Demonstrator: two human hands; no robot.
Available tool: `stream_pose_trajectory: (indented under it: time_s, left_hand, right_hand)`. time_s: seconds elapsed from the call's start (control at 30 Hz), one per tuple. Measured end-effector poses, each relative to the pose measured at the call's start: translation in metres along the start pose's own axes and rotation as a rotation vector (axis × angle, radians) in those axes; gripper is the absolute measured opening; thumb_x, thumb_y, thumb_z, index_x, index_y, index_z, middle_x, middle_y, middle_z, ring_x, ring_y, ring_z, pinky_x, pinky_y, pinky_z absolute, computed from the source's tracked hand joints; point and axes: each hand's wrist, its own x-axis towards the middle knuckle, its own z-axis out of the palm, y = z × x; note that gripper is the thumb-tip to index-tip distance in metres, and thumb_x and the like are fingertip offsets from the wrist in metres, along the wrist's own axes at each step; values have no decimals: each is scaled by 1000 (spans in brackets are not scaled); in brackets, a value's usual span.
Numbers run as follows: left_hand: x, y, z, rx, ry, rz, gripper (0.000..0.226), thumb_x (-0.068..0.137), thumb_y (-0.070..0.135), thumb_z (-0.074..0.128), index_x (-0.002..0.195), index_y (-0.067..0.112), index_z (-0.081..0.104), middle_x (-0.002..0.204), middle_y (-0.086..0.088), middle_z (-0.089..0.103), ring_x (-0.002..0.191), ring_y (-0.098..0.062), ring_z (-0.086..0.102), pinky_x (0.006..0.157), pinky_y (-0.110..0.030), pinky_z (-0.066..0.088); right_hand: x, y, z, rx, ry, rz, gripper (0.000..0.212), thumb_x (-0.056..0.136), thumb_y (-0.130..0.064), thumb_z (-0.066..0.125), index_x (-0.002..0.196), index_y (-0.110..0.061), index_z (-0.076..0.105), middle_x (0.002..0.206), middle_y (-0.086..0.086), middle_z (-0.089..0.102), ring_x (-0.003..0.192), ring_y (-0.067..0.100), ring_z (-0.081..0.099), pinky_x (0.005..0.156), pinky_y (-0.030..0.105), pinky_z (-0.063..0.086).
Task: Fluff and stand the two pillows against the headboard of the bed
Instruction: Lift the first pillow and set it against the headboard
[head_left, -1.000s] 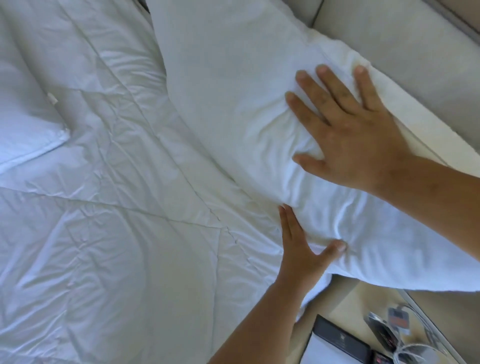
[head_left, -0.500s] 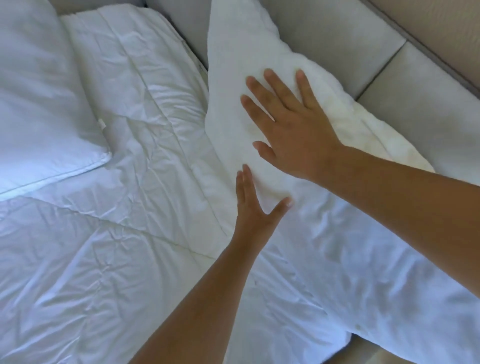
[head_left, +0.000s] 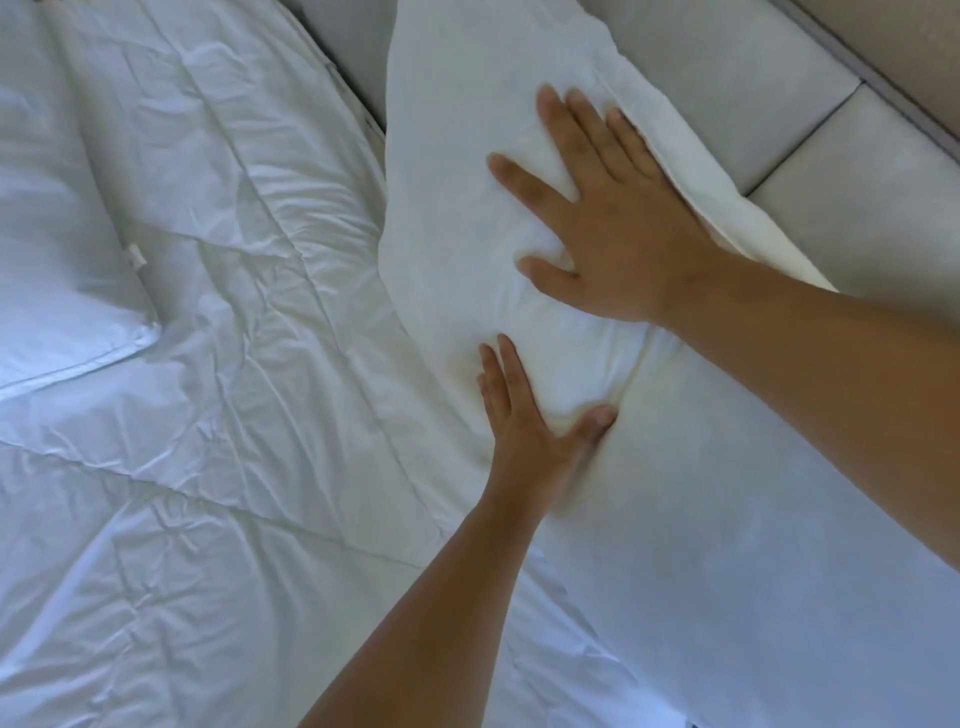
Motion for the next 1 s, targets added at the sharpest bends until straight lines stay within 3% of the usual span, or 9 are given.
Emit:
stream_pose_trajectory:
  time_s: [0.2, 0.4, 0.53, 0.73, 1.0]
  left_hand:
    - [4, -10, -5, 4, -6, 25, 124, 61, 80, 58, 153, 44, -16, 162, 18, -21, 152, -7, -13, 124, -49, 16]
    - [10, -14, -39, -66, 86, 128, 110, 70, 78, 56, 156, 39, 0, 165, 17, -3, 151, 2, -3, 118, -27, 13]
    - [48, -14, -76, -30, 198, 152, 103, 75, 79, 49, 157, 37, 5, 166, 13, 2, 152, -2, 1, 120, -30, 15]
    - [110, -1, -94, -79, 209, 202, 104, 77, 82, 47, 159, 32, 7, 165, 6, 15, 152, -12, 13, 122, -49, 21]
    - [130, -12, -64, -267, 178, -26, 100, 71, 91, 27, 155, 45, -3, 166, 16, -6, 152, -7, -5, 125, -48, 2]
  right_hand:
    - [1, -8, 8, -4, -2, 15, 75, 94, -53, 40, 160, -28, 16, 165, 27, 2, 154, 41, 4, 125, 55, 10]
    - [16, -34, -16, -47, 57, 43, 74, 93, -43, 50, 158, -18, 25, 166, 22, 8, 154, 41, 8, 122, 61, 12]
    - [70, -59, -22, -111, 126, -84, 71, 96, -47, 50, 157, -17, 28, 167, 16, 16, 154, 38, 14, 121, 63, 13]
    - [116, -21, 0, -251, 11, 10, 79, 95, -64, 31, 159, -20, 20, 169, 11, 7, 155, 35, 4, 122, 64, 5]
    - [113, 14, 12, -248, 71, 51, 83, 91, -70, 32, 159, -21, 23, 168, 13, 9, 155, 39, 5, 124, 60, 4]
